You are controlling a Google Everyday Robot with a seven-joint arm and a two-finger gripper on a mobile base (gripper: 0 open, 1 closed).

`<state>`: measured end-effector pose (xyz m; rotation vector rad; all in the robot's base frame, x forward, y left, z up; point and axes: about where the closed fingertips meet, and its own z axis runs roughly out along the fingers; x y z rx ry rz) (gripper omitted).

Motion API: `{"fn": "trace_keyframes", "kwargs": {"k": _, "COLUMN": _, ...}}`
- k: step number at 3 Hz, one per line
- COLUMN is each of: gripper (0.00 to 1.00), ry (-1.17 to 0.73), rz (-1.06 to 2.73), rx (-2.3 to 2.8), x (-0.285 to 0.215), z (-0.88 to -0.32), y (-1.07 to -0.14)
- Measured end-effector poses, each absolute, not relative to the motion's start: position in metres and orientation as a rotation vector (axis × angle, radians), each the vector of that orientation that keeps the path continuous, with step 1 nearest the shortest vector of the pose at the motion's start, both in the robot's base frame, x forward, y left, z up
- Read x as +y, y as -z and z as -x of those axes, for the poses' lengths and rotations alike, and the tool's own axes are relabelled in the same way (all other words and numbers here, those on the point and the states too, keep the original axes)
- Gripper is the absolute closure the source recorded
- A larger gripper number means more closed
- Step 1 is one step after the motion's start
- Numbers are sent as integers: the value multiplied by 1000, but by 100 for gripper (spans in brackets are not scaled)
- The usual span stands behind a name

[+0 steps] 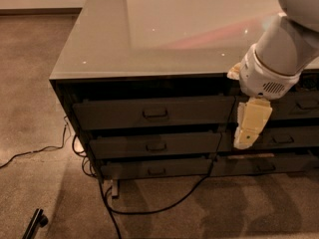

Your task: Open top drawer

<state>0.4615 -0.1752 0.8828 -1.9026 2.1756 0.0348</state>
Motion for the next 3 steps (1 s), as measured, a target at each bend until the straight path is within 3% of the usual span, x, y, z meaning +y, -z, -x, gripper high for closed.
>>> {"fn": "trace_keyframes", "kwargs": {"k": 3, "gripper": 0, "ry": -69, "rz": 1992, "rx": 2034, "x": -142, "z": -481, "y": -835}}
